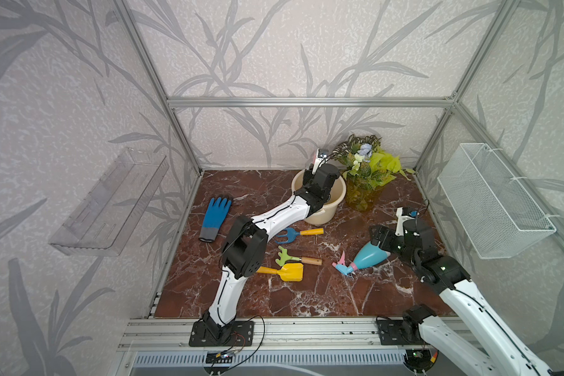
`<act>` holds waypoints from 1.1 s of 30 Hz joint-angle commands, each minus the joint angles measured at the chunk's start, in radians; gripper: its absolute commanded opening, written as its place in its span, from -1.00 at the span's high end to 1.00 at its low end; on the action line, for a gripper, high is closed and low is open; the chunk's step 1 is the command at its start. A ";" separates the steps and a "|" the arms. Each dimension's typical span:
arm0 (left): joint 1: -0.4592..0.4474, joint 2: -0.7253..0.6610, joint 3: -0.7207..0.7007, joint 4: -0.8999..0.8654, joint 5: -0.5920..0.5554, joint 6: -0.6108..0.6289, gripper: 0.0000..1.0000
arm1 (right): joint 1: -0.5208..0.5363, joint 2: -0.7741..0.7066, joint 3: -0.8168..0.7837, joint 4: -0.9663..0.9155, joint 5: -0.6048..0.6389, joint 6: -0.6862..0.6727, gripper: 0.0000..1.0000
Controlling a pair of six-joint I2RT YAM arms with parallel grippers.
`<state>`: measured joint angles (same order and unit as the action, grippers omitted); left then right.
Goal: Organize the gardening tools
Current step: Place the gardening tool in the container.
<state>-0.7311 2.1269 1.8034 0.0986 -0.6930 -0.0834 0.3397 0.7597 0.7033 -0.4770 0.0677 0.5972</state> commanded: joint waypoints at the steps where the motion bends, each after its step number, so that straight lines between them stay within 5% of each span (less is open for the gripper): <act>1: -0.003 0.027 -0.018 0.029 0.026 -0.028 0.92 | 0.004 -0.009 -0.003 -0.021 0.021 -0.011 -0.75; 7: -0.001 0.041 -0.052 0.034 0.024 -0.042 0.86 | 0.004 -0.012 -0.005 -0.021 0.021 -0.005 -0.75; 15: -0.001 0.044 -0.058 0.031 0.032 -0.039 0.38 | 0.003 -0.004 -0.007 -0.017 0.021 -0.002 -0.75; 33: -0.002 -0.137 -0.053 -0.114 0.080 -0.077 -0.29 | 0.005 0.048 0.020 0.009 -0.012 -0.005 -0.75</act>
<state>-0.7311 2.0895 1.7496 0.0422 -0.6281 -0.1223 0.3397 0.7982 0.7033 -0.4808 0.0662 0.5976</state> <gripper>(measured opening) 0.635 0.875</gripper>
